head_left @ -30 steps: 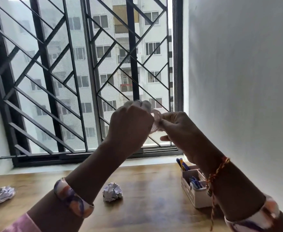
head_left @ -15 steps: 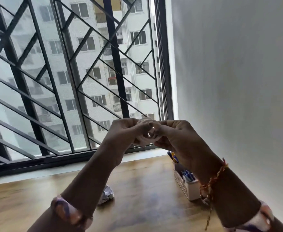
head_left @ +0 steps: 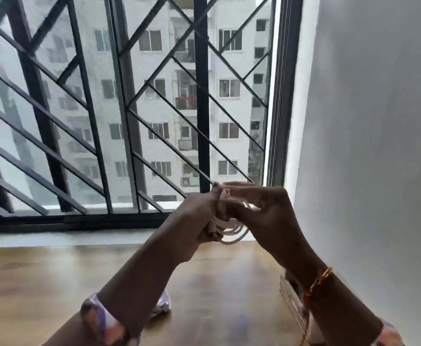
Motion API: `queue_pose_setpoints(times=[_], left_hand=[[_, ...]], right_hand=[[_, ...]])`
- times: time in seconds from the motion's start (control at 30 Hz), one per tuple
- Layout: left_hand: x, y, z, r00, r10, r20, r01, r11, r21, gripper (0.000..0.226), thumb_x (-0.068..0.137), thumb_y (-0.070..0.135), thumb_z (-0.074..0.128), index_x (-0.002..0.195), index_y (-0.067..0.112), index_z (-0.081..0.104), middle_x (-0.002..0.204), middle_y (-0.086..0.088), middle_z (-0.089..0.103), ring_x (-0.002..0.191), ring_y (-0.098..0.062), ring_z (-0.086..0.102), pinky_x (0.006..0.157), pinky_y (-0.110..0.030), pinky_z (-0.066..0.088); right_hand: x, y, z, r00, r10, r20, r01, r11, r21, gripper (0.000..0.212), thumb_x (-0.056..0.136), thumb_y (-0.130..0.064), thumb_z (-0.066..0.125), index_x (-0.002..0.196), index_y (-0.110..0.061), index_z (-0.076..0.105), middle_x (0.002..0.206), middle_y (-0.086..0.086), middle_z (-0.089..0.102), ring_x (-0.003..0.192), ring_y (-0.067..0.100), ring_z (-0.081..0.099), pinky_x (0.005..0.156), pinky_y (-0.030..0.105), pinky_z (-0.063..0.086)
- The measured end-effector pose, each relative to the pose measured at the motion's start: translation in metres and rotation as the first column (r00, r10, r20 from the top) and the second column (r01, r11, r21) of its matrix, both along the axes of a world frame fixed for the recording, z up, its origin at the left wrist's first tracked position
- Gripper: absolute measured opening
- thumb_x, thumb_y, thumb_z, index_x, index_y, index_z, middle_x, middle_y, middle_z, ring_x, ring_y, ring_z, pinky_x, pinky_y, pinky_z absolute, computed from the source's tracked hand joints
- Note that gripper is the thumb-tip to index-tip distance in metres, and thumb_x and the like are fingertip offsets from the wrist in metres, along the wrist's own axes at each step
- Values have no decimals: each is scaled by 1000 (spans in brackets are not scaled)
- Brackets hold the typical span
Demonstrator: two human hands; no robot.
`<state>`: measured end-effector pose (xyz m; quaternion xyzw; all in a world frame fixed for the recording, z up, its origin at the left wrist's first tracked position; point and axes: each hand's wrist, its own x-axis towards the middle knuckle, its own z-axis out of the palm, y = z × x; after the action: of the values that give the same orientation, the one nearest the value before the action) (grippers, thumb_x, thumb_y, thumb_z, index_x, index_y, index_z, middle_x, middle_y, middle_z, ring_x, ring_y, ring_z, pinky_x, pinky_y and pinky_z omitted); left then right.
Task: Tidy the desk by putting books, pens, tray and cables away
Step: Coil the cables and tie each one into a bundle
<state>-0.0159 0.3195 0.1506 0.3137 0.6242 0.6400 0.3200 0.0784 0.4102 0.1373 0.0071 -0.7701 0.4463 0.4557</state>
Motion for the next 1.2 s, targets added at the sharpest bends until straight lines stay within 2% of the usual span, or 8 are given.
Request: queue_pose_setpoints(times=[0.2, 0.3, 0.43, 0.67, 0.8, 0.93, 1.03, 1.2], left_hand=[[-20, 18, -12, 962, 16, -273, 40, 979, 198, 41, 96, 31, 42, 103, -4, 62, 88, -21, 64, 72, -25, 60, 60, -29, 47], [-26, 23, -23, 729, 188, -658, -134, 982, 132, 20, 94, 26, 50, 88, 9, 58, 71, 0, 60, 58, -12, 55, 57, -26, 45], [-19, 29, -34, 505, 301, -809, -308, 938, 157, 15, 85, 27, 57, 78, 14, 56, 72, -2, 61, 65, -21, 58, 58, -29, 41], [-9, 28, -25, 163, 367, -916, -255, 912, 320, 54, 73, 22, 38, 124, 8, 48, 92, -14, 67, 73, -27, 66, 55, -29, 50], [-9, 5, -24, 4, 270, -963, -401, 883, 246, 40, 65, 3, 70, 104, 0, 66, 66, -16, 66, 53, -31, 65, 42, -28, 50], [-2, -24, -6, 42, 195, -980, -495, 856, 149, 5, 75, 8, 66, 80, 7, 67, 69, -11, 69, 65, -28, 69, 54, -26, 50], [5, -44, 7, -50, 242, -969, -567, 792, 227, 8, 82, 14, 55, 81, 13, 62, 83, -9, 69, 82, -27, 68, 63, -27, 44], [26, -84, 21, -87, 249, -965, -551, 795, 255, 11, 78, 22, 59, 77, 12, 64, 80, -10, 69, 81, -29, 66, 67, -31, 48]], right_hand=[[-25, 6, 3, 992, 118, -52, -129, 894, -430, 7, 77, -14, 64, 80, -7, 65, 80, 6, 68, 76, 23, 67, 68, 44, 57], [-33, 21, 10, 999, 14, -40, -35, 810, -585, 11, 87, -16, 58, 77, -13, 62, 72, 5, 64, 61, 18, 62, 53, 36, 55], [-44, 28, 3, 995, -96, -30, 56, 774, -631, 21, 92, -14, 54, 71, -11, 58, 60, 0, 58, 49, 10, 55, 45, 23, 48], [-49, 10, 0, 996, 21, 88, 32, 829, -558, 13, 90, -11, 58, 79, -7, 61, 68, 7, 62, 59, 14, 59, 50, 23, 48], [-42, -6, 10, 978, 143, 149, -31, 814, -580, 19, 91, -11, 57, 74, -6, 60, 56, 4, 61, 46, 9, 58, 43, 20, 47], [-26, -35, 7, 937, 259, 235, -121, 871, -477, 25, 95, -28, 48, 86, -10, 62, 68, 1, 66, 59, 7, 61, 56, 23, 51], [-13, -58, -2, 935, 240, 260, -163, 944, -288, 23, 94, -29, 51, 96, -9, 63, 87, 12, 68, 75, 12, 62, 69, 32, 51], [-6, -81, -4, 982, -87, 168, 71, 992, 103, 28, 94, -15, 49, 67, -10, 58, 59, 2, 59, 54, 16, 55, 56, 33, 50]])
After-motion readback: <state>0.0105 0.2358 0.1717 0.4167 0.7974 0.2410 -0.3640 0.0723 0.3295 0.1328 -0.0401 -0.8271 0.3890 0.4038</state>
